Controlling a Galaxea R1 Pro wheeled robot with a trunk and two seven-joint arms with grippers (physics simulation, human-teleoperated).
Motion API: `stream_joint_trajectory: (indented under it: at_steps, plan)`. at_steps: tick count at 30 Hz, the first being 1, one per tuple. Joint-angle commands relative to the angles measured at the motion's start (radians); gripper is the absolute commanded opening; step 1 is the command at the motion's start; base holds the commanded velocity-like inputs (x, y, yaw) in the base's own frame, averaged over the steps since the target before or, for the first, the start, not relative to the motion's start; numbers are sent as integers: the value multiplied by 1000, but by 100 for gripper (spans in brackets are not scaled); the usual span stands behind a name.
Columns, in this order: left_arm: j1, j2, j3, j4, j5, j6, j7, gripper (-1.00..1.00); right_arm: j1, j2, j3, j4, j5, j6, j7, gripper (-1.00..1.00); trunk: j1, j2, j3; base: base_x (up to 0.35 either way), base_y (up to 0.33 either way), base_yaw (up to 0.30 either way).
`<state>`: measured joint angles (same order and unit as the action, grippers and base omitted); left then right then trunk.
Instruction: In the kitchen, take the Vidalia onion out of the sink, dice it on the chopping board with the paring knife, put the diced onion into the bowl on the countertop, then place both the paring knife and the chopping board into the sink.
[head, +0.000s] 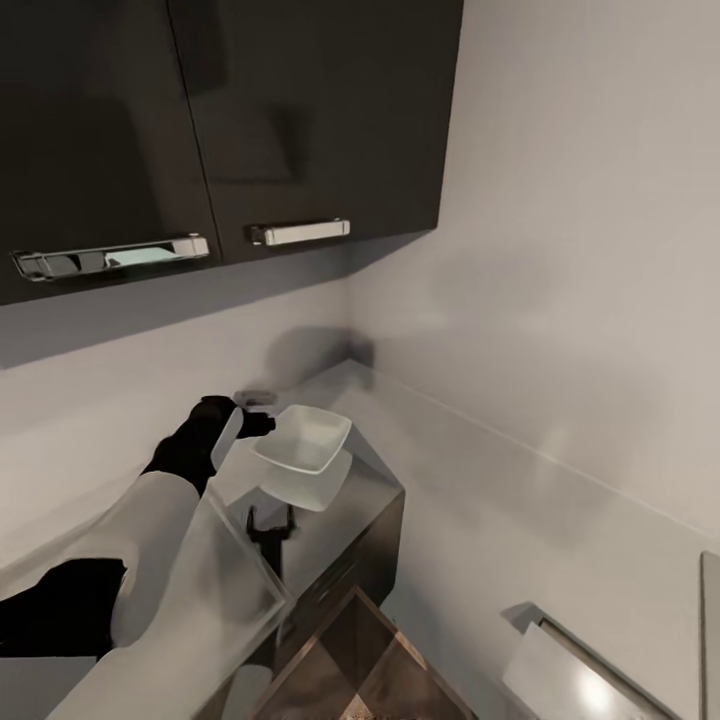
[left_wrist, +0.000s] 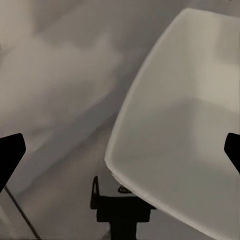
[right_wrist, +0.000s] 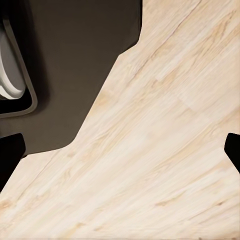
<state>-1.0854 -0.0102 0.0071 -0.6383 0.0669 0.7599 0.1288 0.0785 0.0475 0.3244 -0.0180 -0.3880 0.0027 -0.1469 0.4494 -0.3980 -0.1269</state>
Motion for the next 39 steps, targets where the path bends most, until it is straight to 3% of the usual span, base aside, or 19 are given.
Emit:
stream_joint_trajectory:
  at_steps: [1, 5, 11, 39]
  plan:
    - [-1, -1, 8, -1, 8, 4, 6, 100, 0, 0, 8, -2, -9, 0, -4, 100, 1, -2, -4, 0, 0, 0]
    - [-1, 1, 31, -1, 8, 4, -18, 100, 0, 0, 8, -2, -9, 0, -5, 100, 1, -2, -10, 0, 0, 0]
    - [-1, 14, 35, -1, 7, 4, -64, 100, 0, 0, 8, -2, -9, 0, -5, 100, 1, -2, -20, 0, 0, 0]
    - [-1, 15, 33, -18, 7, 4, -71, 100, 0, 0, 8, -2, -9, 0, -5, 100, 1, -2, -65, 0, 0, 0]
